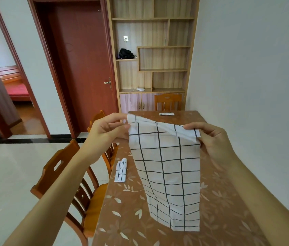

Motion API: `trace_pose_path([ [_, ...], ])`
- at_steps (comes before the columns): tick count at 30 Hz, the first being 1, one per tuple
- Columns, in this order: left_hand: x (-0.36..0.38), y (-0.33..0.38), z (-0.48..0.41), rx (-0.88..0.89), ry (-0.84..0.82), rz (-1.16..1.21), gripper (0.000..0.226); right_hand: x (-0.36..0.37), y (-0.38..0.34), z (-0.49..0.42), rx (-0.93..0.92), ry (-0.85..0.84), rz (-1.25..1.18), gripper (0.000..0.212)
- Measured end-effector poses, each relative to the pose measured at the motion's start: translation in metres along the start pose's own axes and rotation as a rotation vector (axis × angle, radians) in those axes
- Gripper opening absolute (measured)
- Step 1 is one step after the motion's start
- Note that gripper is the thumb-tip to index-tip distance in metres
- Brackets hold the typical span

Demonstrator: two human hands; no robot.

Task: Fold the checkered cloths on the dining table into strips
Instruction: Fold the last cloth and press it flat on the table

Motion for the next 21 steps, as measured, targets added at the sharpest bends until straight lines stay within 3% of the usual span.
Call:
trace_pose_path([
  [4,0.0,-0.002,-0.001,-0.005,0.031,0.073,0.037,-0.008,0.0,-0.001,-0.005,-0.004,0.044,0.062],
  [8,0.012,-0.002,-0.004,-0.042,0.045,0.091,0.019,-0.014,-0.002,-0.002,-0.034,-0.004,0.065,0.062],
  [10,0.019,0.0,-0.002,-0.009,0.069,0.033,0.028,-0.017,0.0,-0.001,-0.033,0.01,0.079,0.059],
  [13,0.025,0.003,-0.003,0.031,0.085,0.037,0.039,-0.018,0.003,0.001,0.028,0.01,-0.057,0.042],
  [15,0.026,0.005,-0.005,0.046,0.103,0.066,0.038,-0.019,0.002,0.004,0.098,-0.019,-0.15,0.047],
  [18,0.03,0.01,-0.007,0.076,0.125,0.055,0.033,-0.021,0.005,0.008,0.111,-0.148,0.115,0.056],
  [21,0.034,0.016,-0.008,0.101,0.135,0.047,0.028,-0.02,0.006,0.012,0.123,-0.164,0.236,0.033],
])
Point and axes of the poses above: each hand's wrist, its own z-axis away from the middle knuckle, its own x-axis out of the palm, y = z × x, the point moved 5 cm from there along -z, towards the middle knuckle, and after that the axes turned 12 degrees about -x, right-handed, at the moved point
